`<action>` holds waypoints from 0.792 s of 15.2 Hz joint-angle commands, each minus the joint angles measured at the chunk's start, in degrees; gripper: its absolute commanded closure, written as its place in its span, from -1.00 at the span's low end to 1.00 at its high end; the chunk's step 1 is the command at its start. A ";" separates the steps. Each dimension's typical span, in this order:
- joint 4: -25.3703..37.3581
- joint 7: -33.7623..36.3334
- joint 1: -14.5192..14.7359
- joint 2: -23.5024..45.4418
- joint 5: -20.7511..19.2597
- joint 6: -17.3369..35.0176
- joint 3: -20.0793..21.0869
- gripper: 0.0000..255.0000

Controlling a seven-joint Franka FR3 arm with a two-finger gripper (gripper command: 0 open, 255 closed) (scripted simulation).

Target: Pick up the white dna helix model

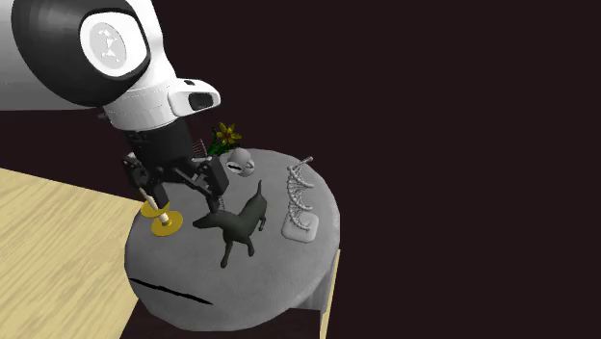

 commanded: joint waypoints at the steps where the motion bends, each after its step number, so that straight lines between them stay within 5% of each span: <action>1: 0.00 0.00 0.00 0.00 0.00 0.00 0.00 -1.00; 12: -18.76 -17.58 -1.48 -2.71 -6.67 35.90 -15.32 -1.00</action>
